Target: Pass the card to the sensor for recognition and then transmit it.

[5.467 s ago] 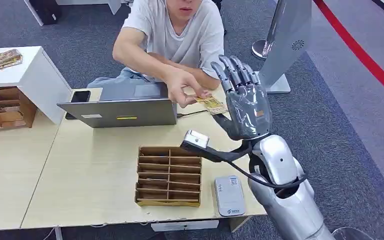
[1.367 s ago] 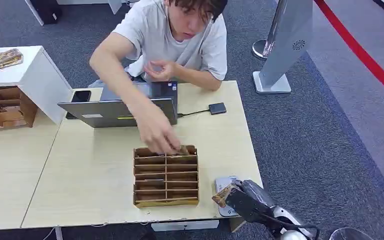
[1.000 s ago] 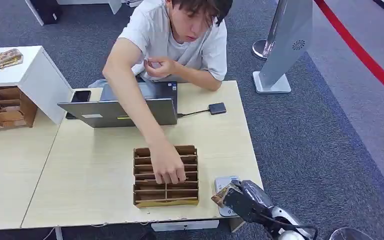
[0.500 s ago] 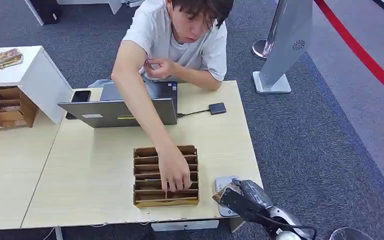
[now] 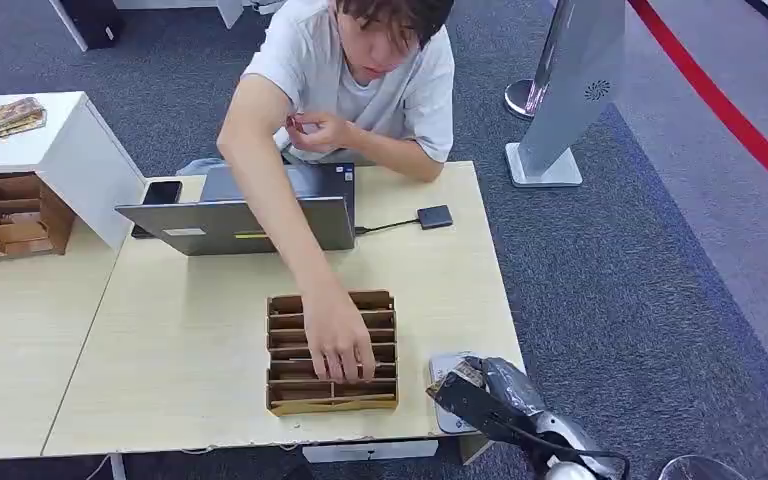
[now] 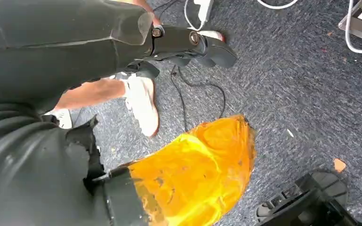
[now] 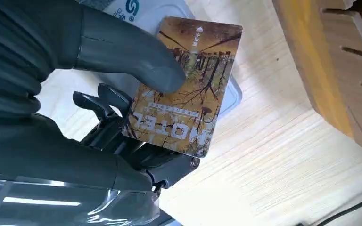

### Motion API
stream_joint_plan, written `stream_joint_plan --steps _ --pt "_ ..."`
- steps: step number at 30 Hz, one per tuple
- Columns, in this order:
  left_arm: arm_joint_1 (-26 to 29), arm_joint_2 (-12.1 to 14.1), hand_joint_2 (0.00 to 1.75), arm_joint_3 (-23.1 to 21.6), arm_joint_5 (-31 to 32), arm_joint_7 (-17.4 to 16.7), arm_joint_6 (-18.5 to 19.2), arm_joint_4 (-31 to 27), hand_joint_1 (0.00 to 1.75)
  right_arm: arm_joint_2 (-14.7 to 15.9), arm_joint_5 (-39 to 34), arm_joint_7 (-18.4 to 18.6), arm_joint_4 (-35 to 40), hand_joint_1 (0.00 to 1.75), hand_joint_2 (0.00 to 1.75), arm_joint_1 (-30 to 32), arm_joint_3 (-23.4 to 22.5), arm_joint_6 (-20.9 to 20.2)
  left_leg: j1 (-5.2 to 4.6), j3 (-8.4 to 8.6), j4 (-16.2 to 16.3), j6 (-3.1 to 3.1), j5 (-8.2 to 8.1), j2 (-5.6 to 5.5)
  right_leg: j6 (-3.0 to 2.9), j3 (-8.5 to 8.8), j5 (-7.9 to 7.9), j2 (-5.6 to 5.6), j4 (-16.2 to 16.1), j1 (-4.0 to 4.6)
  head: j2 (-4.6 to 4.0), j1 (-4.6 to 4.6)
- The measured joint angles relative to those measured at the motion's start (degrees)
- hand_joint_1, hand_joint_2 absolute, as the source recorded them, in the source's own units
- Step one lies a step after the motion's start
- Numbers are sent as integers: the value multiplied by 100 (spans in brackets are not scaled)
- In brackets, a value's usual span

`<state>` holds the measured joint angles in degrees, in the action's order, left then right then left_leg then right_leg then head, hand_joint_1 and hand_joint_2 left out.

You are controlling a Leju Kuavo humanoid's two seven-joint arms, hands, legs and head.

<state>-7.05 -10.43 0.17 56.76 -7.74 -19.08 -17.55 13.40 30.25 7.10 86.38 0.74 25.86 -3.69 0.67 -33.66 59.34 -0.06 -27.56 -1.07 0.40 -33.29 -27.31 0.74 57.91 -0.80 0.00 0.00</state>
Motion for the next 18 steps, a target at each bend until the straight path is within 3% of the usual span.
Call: stream_joint_plan --steps 18 --pt "-1 0 0 -55 -2 -98 24 0 0 -208 566 299 -118 175 175 1 -53 94 0 2 0 0 0 1 0 0 0 1 0 0 0 0"
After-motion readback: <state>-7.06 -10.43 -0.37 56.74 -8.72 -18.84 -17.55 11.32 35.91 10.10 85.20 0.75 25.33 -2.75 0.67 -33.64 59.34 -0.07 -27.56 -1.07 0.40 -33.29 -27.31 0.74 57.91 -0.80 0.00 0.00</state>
